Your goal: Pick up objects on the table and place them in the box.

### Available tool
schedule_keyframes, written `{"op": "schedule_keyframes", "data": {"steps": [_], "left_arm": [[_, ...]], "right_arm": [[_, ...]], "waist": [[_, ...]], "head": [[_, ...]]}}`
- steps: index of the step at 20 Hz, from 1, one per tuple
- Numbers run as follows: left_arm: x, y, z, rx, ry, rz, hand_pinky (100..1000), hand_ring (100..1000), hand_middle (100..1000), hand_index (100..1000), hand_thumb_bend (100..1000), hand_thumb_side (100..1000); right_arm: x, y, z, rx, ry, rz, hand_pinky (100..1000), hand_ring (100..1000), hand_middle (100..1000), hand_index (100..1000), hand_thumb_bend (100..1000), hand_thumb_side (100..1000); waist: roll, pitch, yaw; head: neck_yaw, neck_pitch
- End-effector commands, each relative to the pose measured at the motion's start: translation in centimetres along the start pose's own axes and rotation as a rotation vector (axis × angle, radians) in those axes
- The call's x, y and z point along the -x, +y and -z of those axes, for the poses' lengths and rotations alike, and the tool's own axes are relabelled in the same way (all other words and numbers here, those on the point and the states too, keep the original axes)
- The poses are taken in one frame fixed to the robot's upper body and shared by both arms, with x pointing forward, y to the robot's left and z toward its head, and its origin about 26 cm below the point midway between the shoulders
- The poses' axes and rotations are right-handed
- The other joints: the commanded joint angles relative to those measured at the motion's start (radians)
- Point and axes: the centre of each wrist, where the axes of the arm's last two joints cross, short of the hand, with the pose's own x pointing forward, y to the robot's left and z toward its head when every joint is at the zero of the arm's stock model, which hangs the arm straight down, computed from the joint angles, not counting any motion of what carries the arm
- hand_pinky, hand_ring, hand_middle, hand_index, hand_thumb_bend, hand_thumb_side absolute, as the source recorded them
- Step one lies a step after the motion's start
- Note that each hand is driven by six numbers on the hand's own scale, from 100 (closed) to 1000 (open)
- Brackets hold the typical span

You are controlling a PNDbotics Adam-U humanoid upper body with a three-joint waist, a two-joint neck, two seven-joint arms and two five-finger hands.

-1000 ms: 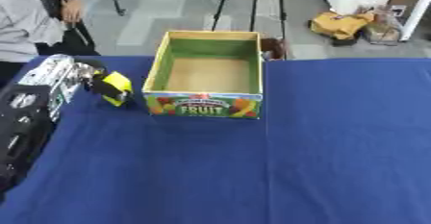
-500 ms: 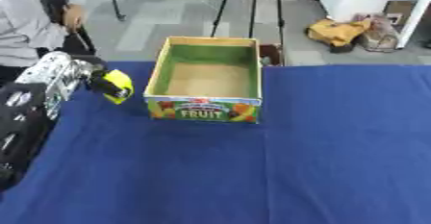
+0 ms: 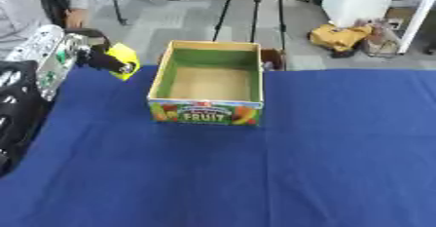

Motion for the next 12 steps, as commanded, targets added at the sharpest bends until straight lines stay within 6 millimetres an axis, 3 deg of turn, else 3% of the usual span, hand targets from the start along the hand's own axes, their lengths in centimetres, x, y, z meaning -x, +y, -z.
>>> {"op": "schedule_keyframes", "data": {"steps": [1, 12], "left_arm": [[-0.4, 2.9, -1.6, -0.082, -0.033, -0.024, 624, 656, 469, 623, 100, 739], [-6.0, 4.7, -2.7, -0.121, -0.173, 0.012, 622, 655, 469, 622, 100, 741]], "right_arm": [[-0.3, -0.4, 0.8, 0.021, -0.029, -0.009, 665, 715, 689, 770, 100, 558], [-0.5, -0.3, 0.9, 0.019, -0.030, 0.004, 663, 713, 689, 768, 100, 562]], "waist": [[0.002, -0.034, 0.001], [0.016, -0.034, -0.015]], "head": [[-0.002, 0.002], [0.010, -0.004]]}}
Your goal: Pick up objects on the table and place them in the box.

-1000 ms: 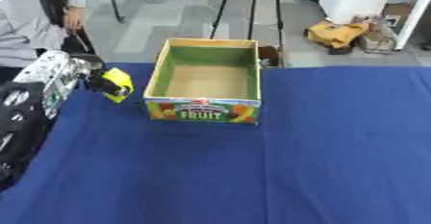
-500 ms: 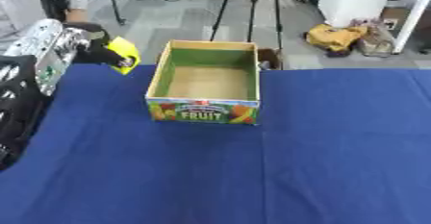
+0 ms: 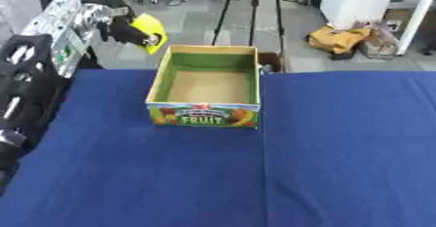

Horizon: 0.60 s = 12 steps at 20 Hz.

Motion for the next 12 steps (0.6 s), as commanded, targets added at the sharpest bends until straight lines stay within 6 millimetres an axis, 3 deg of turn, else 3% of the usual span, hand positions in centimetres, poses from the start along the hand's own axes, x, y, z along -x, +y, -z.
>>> {"op": "schedule_keyframes", "data": {"steps": [1, 12], "left_arm": [[-1.6, 1.7, -0.7, -0.044, -0.044, 0.015, 622, 655, 469, 622, 100, 740], [-4.9, -0.3, 0.7, 0.005, -0.094, 0.031, 619, 655, 470, 623, 100, 735]], "right_arm": [[-0.5, -0.2, 0.9, 0.018, -0.030, 0.007, 663, 712, 689, 768, 100, 563], [-0.8, 0.0, 1.1, 0.025, -0.027, 0.026, 660, 709, 687, 766, 100, 566]], "waist": [[0.002, -0.024, -0.005], [0.011, -0.007, -0.031]], "head": [[0.006, -0.005], [0.017, -0.021]]}}
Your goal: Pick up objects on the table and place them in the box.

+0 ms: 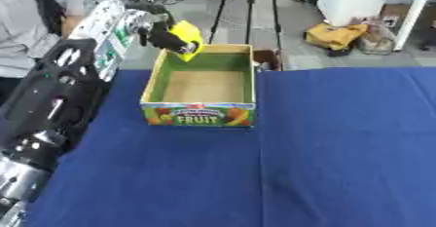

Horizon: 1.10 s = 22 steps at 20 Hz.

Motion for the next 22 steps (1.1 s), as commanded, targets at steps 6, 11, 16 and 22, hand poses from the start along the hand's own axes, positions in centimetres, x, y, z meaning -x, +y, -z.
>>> {"op": "schedule_keyframes", "data": {"steps": [6, 11, 16, 22], "left_arm": [[-1.0, -0.4, 0.8, -0.017, 0.009, 0.003, 615, 653, 468, 620, 100, 735], [-1.1, -2.0, 1.8, -0.012, 0.024, -0.005, 615, 653, 468, 620, 100, 734], [-0.7, -3.6, 2.6, 0.013, 0.055, -0.009, 617, 656, 470, 623, 100, 730], [-0.2, -5.1, 3.3, 0.040, 0.075, -0.022, 616, 659, 476, 634, 100, 726]], "right_arm": [[-0.6, -0.1, 0.9, 0.019, -0.028, 0.020, 660, 708, 687, 766, 100, 565], [-0.7, 0.0, 1.1, 0.023, -0.033, 0.028, 660, 708, 687, 766, 100, 564], [-0.8, 0.0, 1.2, 0.027, -0.037, 0.032, 659, 708, 687, 766, 100, 564], [-0.9, 0.0, 1.2, 0.032, -0.038, 0.035, 658, 707, 686, 765, 100, 565]], "waist": [[0.000, -0.011, -0.015], [-0.001, -0.004, -0.024], [0.001, 0.003, -0.028], [0.001, 0.010, -0.031]], "head": [[0.011, -0.020], [0.011, -0.023], [0.011, -0.026], [0.013, -0.033]]}}
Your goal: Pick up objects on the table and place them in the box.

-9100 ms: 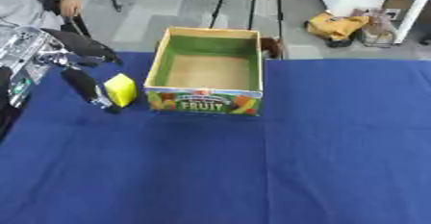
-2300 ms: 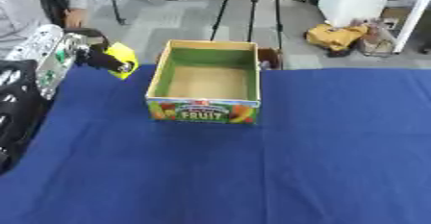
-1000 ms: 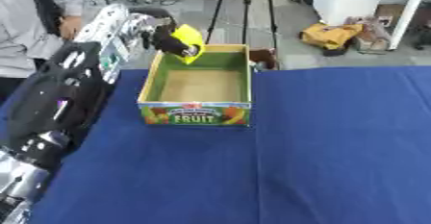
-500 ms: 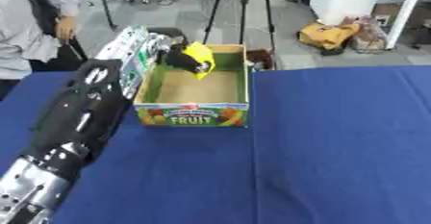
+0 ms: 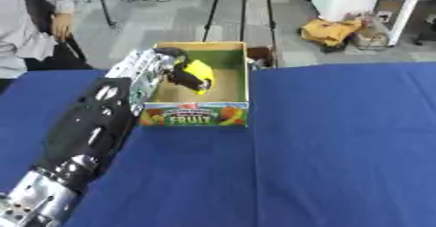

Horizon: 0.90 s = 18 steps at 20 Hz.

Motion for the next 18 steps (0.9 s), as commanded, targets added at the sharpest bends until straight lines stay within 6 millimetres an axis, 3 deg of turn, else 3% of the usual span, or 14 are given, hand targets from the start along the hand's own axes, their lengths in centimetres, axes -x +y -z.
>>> {"op": "schedule_keyframes", "data": {"steps": [1, 6, 13, 18], "left_arm": [[0.18, 0.85, -0.23, -0.033, 0.004, -0.010, 616, 661, 480, 640, 100, 731], [0.28, 0.31, 0.07, -0.028, 0.006, -0.015, 614, 676, 520, 747, 100, 753], [0.49, 0.07, 0.22, -0.047, 0.019, -0.023, 613, 680, 530, 804, 100, 764], [0.69, -0.11, 0.34, -0.049, 0.028, -0.031, 628, 697, 564, 925, 100, 808]], "right_arm": [[-0.47, -0.26, 0.86, 0.017, -0.033, 0.011, 658, 706, 685, 764, 100, 565], [-0.47, -0.26, 0.85, 0.021, -0.031, 0.010, 657, 705, 685, 764, 100, 565], [-0.48, -0.23, 0.82, 0.023, -0.028, 0.010, 654, 702, 683, 762, 100, 567], [-0.48, -0.23, 0.82, 0.023, -0.027, 0.010, 654, 702, 683, 762, 100, 567]], "waist": [[-0.004, -0.018, -0.004], [-0.004, -0.014, -0.006], [-0.003, -0.009, -0.009], [-0.003, -0.008, -0.010]], "head": [[0.003, -0.015], [0.007, -0.020], [0.011, -0.032], [0.011, -0.034]]}}
